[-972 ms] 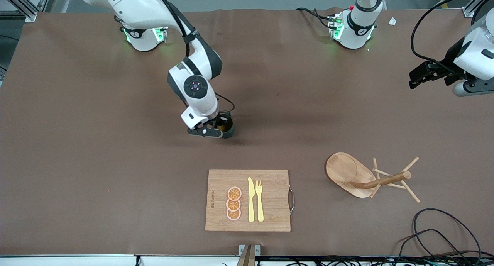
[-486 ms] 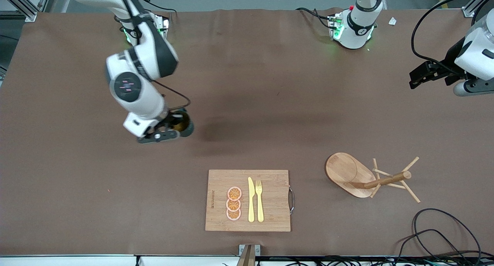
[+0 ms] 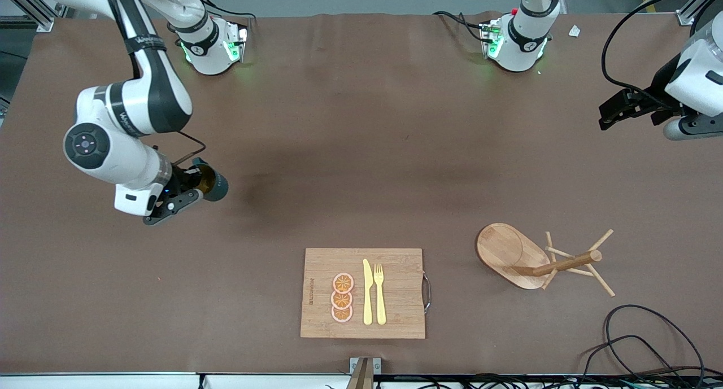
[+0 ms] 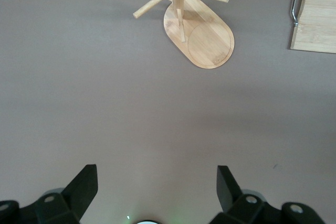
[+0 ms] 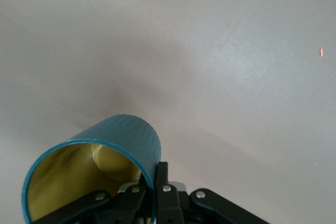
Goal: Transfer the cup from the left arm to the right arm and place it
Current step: 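Carry the teal mug with the right gripper away from center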
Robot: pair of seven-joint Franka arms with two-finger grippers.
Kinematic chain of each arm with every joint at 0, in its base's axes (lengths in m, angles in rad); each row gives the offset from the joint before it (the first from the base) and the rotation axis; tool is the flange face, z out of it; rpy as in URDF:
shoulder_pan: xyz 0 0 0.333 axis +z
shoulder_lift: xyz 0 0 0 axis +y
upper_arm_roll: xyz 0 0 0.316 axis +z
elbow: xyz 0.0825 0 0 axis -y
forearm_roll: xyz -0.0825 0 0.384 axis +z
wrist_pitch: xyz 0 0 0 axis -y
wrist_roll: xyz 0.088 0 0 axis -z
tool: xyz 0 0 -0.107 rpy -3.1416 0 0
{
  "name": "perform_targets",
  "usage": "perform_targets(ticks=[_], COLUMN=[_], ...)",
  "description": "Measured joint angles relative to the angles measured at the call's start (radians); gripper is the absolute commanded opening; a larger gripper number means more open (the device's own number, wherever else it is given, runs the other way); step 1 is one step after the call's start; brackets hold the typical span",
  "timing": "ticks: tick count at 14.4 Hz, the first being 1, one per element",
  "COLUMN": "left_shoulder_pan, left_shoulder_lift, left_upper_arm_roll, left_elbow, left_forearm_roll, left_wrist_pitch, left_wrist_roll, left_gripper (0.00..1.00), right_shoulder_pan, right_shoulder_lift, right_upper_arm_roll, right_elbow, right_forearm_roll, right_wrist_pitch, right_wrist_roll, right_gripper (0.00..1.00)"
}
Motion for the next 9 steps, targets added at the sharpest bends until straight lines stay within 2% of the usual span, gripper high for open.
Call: perform_targets(ticks=[6, 9], left_shoulder_pan=[0.002, 0.002], left_shoulder_lift=[0.0, 0.001], left_upper_arm_roll=[0.003, 0.003], left_elbow=[0.004, 0.007], left_forearm_roll=[0.0, 0.0], left_wrist_pitch=[0.0, 0.0], left_wrist_roll=[0.0, 0.0], left_gripper=[1.0, 1.0], right_shoulder_pan=[-0.189, -0.224], right_shoulder_lift=[0.0, 0.0], right_upper_arm_roll=[-0.002, -0.002], right_elbow=[-0.095, -0.123], right_forearm_roll=[-0.004, -0.037], right_wrist_pitch=[0.198, 0.253], right_wrist_roll=[-0.626, -0.857], right_gripper=[0.0, 0.0])
